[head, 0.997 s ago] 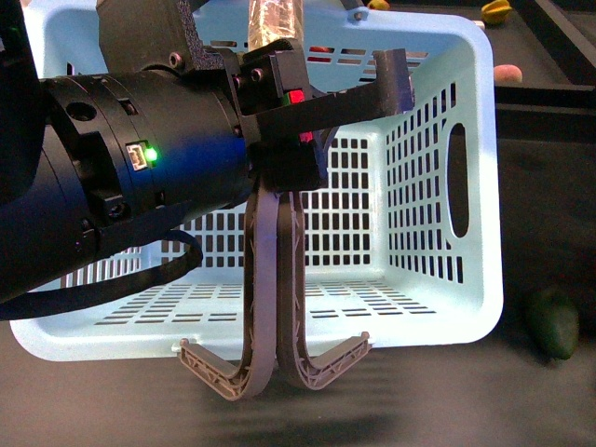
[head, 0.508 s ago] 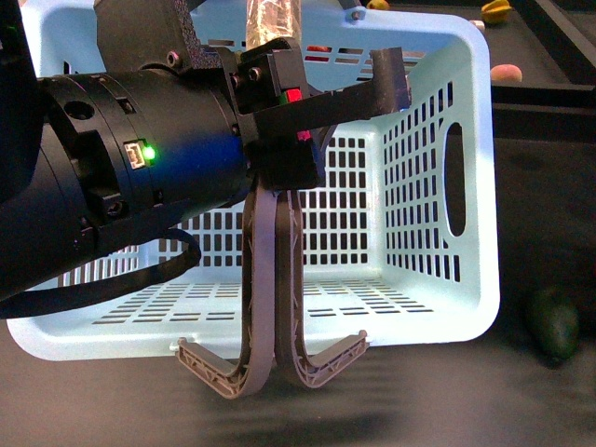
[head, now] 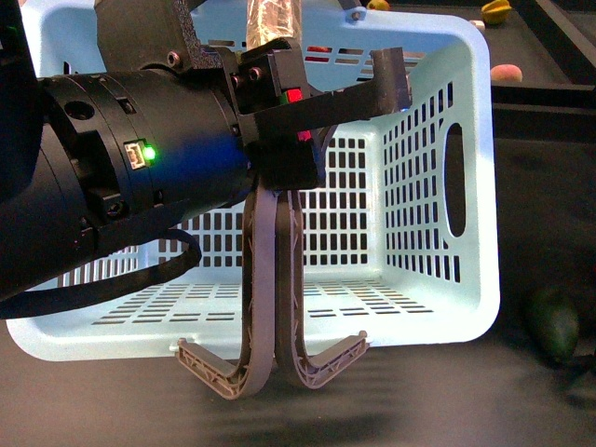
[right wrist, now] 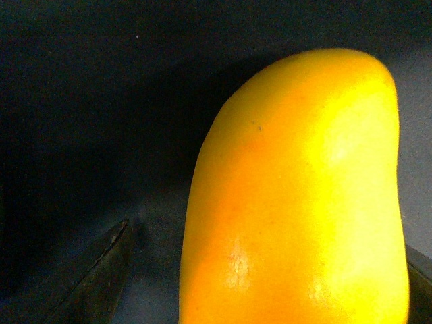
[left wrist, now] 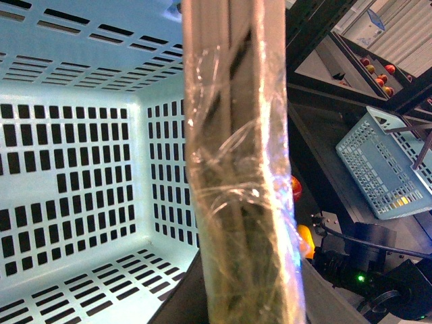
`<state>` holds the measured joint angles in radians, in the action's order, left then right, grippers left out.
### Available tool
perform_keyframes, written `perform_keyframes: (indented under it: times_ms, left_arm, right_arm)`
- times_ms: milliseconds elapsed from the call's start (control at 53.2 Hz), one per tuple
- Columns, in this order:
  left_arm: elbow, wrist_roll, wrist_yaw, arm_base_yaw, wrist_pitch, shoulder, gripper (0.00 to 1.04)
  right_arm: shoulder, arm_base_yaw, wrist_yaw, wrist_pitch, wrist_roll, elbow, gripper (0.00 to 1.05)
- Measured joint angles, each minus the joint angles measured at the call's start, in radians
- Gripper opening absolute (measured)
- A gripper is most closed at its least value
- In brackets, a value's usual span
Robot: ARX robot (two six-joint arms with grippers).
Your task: Pick mango with right arm and hold basket with left
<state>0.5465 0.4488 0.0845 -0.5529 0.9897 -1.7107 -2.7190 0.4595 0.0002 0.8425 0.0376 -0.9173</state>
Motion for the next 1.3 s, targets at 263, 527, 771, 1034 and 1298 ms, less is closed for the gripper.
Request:
perform_keyframes:
  times_ms: [263,527,771,1034,1298]
  left_arm:
    - [0.000,0.000,0.000,0.000,0.000,0.000,0.10]
    - [0.000,0.000,0.000,0.000,0.000,0.000,0.10]
    - [0.000,0.000,0.000,0.000,0.000,0.000,0.10]
    - [0.000,0.000,0.000,0.000,0.000,0.000,0.10]
    - [0.000,0.000,0.000,0.000,0.000,0.000,0.10]
  right_arm:
    - [0.045,0.008,-0.024,0.013,0.005,0.051,0.60]
    - [0.365,-0.008,-0.166,-0.007,0.022,0.222,0.59]
    - [0.711,-0.109,-0.293,-0.129,0.006,0.348,0.59]
    - [1.143,-0.354,-0.261,-0.279,-0.066,0.426,0.59]
    - [1.329,-0.712,-0.182,-0.382,-0.131,0.383,0.59]
